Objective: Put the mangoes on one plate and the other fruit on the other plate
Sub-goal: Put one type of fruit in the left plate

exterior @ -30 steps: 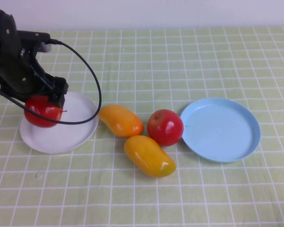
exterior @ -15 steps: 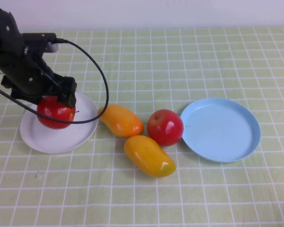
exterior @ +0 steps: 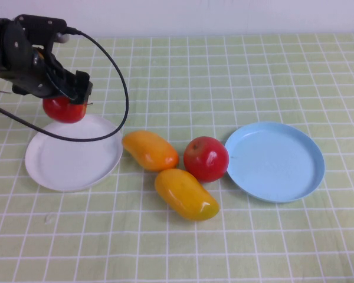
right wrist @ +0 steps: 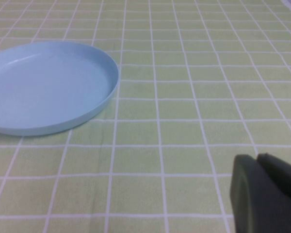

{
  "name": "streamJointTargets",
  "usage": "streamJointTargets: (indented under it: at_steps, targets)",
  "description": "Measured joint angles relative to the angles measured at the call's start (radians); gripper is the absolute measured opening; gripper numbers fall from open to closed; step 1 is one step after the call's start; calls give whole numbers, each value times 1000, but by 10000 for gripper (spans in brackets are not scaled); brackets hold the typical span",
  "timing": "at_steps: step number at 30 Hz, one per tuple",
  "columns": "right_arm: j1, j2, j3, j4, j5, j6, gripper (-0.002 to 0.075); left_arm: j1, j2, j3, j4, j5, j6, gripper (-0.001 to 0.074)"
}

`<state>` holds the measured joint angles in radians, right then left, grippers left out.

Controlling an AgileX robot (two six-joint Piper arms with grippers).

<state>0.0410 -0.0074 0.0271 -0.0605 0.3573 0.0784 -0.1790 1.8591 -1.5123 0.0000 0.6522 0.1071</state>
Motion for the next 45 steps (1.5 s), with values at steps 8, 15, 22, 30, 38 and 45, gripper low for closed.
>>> streamJointTargets:
  at_steps: [8, 15, 22, 30, 38, 45]
  targets:
    - [0, 0, 0, 0, 0, 0, -17, -10, 53, 0, -36, 21, -4, 669]
    - [0, 0, 0, 0, 0, 0, -16, -21, 55, 0, -47, 141, 20, 669]
    - [0, 0, 0, 0, 0, 0, -16, -21, 55, 0, -75, 170, -39, 669]
    - [0, 0, 0, 0, 0, 0, -17, -21, 55, 0, -75, 178, -60, 669]
    - [0, 0, 0, 0, 0, 0, -16, -21, 55, 0, -62, 163, -62, 669]
    - [0, 0, 0, 0, 0, 0, -17, -21, 49, 0, -52, 26, -69, 669]
